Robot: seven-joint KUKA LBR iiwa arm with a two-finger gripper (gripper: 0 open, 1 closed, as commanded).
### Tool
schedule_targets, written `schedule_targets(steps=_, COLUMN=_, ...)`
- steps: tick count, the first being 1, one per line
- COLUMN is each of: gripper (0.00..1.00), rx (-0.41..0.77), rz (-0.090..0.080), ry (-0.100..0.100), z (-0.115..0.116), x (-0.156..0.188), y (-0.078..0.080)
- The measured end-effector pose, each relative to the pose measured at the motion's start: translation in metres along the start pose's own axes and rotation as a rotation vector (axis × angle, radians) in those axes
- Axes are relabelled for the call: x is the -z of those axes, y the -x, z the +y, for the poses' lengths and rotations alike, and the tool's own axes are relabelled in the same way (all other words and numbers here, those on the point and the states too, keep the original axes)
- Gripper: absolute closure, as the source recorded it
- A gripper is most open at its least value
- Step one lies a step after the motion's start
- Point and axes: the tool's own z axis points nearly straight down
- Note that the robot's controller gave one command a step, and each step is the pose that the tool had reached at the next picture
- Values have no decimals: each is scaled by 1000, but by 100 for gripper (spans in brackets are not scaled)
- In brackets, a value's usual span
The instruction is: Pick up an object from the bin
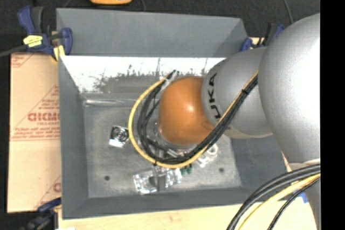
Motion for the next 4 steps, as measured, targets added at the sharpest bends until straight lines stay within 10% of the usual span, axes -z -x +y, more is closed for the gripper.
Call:
schedule_targets(steps=1, gripper=0, rx=16, rz=23, ry=13, z=-19, x=-23, y=15)
schedule_targets(steps=2, gripper=100, rx=18, rz=28, ry=11, z=-19, x=-21, y=13)
schedule_targets(steps=3, gripper=100, rx=377, rz=-9, ry=-13, z=-46, x=-17, y=10)
schedule_targets(steps=4, gripper=100, rx=343, rz=-7, ry=-3, z=-36, x=154, y=21)
